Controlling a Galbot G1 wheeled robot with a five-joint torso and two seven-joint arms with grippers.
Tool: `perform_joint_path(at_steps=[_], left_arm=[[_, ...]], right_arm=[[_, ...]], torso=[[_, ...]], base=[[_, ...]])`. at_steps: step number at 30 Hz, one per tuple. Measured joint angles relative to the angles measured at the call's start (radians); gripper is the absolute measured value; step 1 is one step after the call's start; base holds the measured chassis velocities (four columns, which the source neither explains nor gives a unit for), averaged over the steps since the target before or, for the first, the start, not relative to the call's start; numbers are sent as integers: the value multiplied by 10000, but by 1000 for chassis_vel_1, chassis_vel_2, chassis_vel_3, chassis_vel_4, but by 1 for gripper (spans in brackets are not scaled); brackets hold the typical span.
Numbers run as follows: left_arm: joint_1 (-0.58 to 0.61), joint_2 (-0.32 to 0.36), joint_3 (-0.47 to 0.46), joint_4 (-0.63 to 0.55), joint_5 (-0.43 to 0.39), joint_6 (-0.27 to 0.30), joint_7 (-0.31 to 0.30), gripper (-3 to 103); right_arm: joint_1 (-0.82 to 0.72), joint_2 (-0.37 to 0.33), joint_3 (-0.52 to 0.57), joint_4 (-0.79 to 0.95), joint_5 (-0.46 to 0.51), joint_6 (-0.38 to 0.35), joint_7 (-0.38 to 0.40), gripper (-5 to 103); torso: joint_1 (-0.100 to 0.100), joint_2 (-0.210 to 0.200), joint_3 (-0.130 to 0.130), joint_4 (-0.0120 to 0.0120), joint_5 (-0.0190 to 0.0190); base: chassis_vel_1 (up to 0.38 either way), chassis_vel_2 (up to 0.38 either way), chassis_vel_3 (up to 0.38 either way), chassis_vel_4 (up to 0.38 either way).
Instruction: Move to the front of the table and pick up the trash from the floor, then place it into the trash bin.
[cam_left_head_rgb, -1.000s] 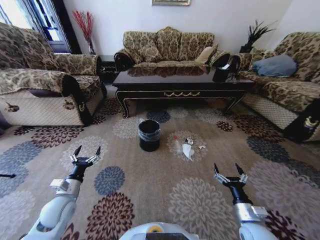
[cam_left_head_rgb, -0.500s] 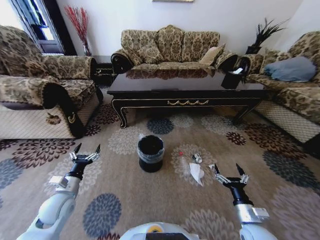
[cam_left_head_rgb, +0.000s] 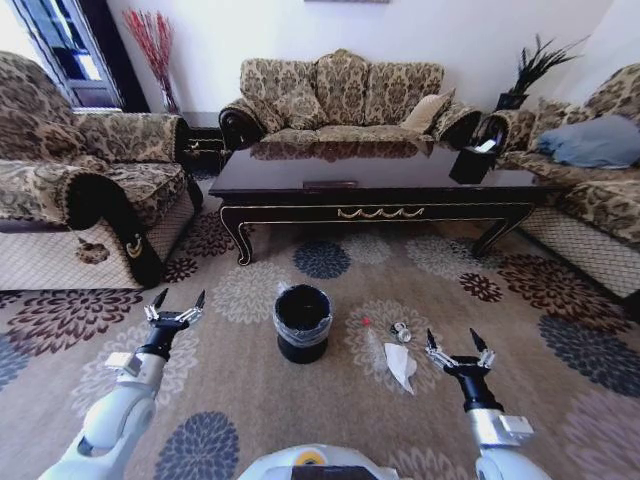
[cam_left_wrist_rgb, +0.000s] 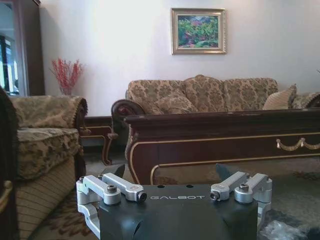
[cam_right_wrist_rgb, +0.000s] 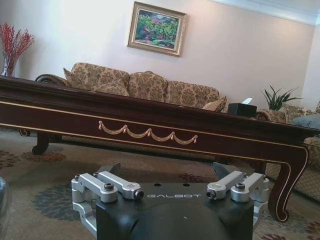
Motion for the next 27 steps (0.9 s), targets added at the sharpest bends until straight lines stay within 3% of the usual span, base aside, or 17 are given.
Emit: perform_joint_path(at_steps=[3, 5, 6, 8, 10, 14, 15, 19, 21, 22, 25, 27], left_arm=[[-236, 82, 454, 3, 0, 290, -111, 100], [-734, 306, 1353, -30, -17, 1013, -398, 100], [-734, 306, 1353, -30, -17, 1013, -398, 100], [-1173, 631, 2191, -244, -271, 1911, -783, 100], [-1250, 749, 2439, -379, -388, 2225, -971, 100], [-1222, 1097, 2882, -1042, -1229, 3049, -1955, 100], [-1222, 1097, 2882, -1042, -1229, 3049, -1955, 100], [-2136, 1500, 3617, -1398, -3134, 4302, -3429, 100], [-2395, 1613, 3797, -1446, -3550, 4609, -3733, 100], [-3040, 1860, 4207, -1472, -4487, 5217, -4319, 100], [-3591, 2005, 4547, -1356, -5048, 5496, -4560, 100], [-4425, 2076, 5138, -1102, -5972, 5912, -5012, 100]], right_arm=[[10, 1, 0, -59, -23, 62, 4, 100], [11, 4, 22, -142, -31, 284, 9, 100], [11, 4, 22, -142, -31, 284, 9, 100], [11, 4, 43, -251, -22, 494, 9, 100], [71, -35, 19, -328, -18, 530, 12, 100], [632, -402, -441, -740, 61, 508, 151, 100], [632, -402, -441, -740, 61, 508, 151, 100], [747, -462, -465, -907, 124, 494, 204, 100], [746, -462, -458, -928, 125, 493, 211, 100], [746, -444, -442, -964, 117, 490, 224, 100], [748, -408, -447, -979, 95, 488, 227, 100], [789, -355, -508, -995, 28, 452, 269, 100]], torso=[[0, 0, 1, 2, 1], [1, 0, 5, -1, -1], [1, 0, 5, -1, -1], [2, 0, 6, -6, 0], [1, 0, 6, -9, 0], [1, 1, 3, 11, 5], [1, 1, 3, 11, 5], [0, 1, 3, 2, -3], [1, 1, 3, -4, 2], [1, 1, 4, -6, 1], [0, 1, 4, -1, 0], [1, 1, 4, 1, -2]], base=[[-91, 85, 92, -80], [-99, 102, 100, -87], [-99, 83, 105, -90], [-95, 75, 55, -48], [-42, 33, 18, -12], [0, 0, 0, 0], [0, 0, 0, 0], [0, 0, 0, 0], [0, 0, 0, 0], [0, 0, 0, 0], [0, 0, 0, 0], [0, 0, 0, 0]])
